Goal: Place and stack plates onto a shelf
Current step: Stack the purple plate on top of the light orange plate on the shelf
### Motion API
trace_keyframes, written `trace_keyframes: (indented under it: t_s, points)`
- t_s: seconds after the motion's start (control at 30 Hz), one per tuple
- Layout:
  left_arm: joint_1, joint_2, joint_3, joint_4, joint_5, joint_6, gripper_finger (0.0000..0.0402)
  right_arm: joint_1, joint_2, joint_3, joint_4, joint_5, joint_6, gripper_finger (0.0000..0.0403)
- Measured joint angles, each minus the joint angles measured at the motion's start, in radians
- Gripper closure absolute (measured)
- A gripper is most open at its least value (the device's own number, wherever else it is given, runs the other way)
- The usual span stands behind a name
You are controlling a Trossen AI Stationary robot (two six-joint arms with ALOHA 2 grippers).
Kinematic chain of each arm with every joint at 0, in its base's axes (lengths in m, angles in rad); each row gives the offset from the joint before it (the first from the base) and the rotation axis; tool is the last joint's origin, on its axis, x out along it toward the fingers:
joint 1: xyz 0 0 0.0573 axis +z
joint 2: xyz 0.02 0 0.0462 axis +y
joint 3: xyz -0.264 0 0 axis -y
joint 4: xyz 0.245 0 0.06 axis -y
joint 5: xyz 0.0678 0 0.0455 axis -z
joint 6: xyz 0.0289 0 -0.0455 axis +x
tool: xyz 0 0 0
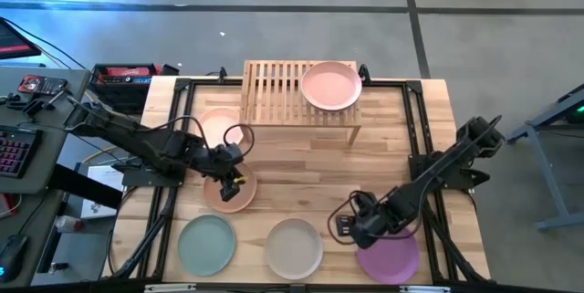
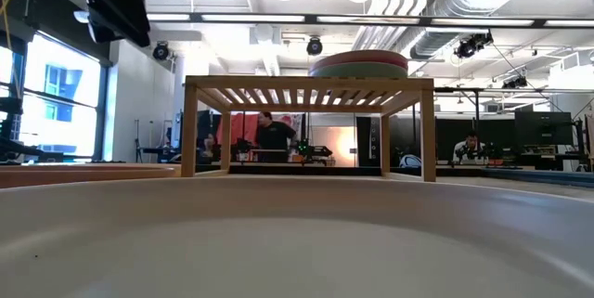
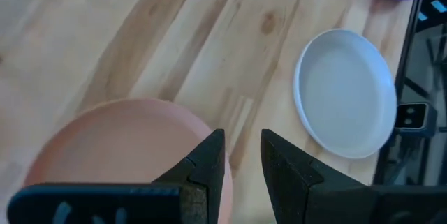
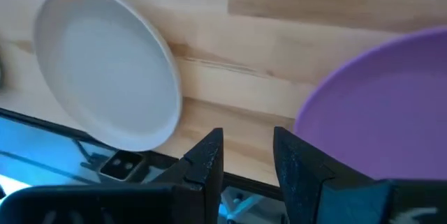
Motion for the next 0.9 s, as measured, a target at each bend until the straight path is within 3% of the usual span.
trace_keyframes:
  t_s: [0.37,0.9]
  points:
    - [-0.069,0.0,0.0,0.005,-0.023,-0.058,0.0321,0.028,0.104,-0.001,0.022,-0.167,0.009,0.03]
    - [-0.071,0.0,0.0,0.005,-0.055,-0.057,0.0321,0.036,0.25,-0.001,0.091,-0.181,0.051,0.03]
